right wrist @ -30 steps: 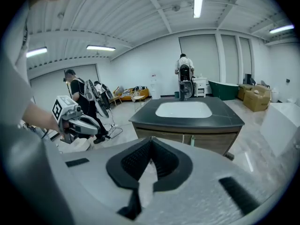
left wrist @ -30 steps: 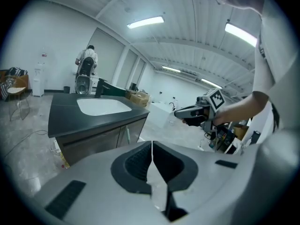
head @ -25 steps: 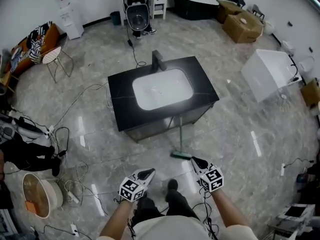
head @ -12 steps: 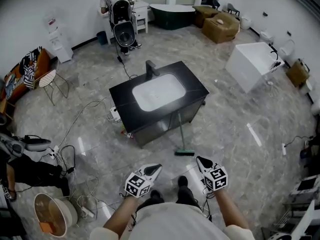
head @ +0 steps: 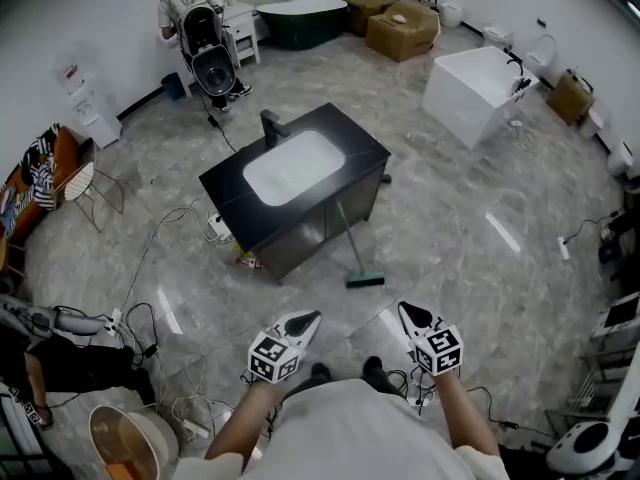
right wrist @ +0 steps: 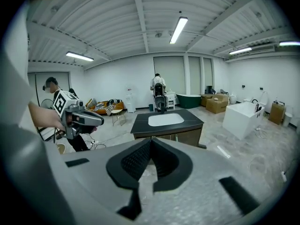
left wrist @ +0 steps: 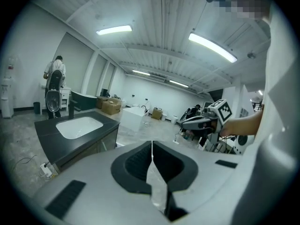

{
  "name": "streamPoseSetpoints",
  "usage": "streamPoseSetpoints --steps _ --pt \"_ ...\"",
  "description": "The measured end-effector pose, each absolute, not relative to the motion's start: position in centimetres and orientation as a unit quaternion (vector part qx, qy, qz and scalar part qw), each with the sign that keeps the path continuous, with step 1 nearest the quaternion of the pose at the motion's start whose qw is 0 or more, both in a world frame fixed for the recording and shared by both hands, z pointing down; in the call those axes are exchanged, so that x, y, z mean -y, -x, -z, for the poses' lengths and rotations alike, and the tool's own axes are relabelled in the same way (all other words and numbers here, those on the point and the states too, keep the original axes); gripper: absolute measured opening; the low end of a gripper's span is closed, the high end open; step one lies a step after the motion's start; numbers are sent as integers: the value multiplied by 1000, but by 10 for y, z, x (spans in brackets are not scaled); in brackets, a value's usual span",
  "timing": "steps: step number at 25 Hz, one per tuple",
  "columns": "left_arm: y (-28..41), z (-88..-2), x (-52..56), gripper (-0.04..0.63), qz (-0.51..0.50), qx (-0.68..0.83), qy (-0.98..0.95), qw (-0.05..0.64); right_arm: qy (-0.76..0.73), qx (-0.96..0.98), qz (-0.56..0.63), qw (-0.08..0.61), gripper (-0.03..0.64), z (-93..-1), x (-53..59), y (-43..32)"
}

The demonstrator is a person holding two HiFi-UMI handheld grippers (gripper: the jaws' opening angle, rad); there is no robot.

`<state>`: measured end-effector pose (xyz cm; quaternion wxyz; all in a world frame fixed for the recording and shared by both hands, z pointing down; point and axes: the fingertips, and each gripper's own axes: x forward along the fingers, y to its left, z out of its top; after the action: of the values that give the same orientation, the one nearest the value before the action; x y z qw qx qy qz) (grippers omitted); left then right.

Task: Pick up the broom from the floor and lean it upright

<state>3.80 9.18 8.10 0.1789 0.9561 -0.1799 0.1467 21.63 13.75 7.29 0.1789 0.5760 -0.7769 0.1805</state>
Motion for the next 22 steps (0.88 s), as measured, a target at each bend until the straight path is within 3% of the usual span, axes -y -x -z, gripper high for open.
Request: streamPoseSetpoints --steps 22 --pt "-97 -43 -123 11 -143 198 -957 158 -572 793 -160 134 -1 -29 -179 -287"
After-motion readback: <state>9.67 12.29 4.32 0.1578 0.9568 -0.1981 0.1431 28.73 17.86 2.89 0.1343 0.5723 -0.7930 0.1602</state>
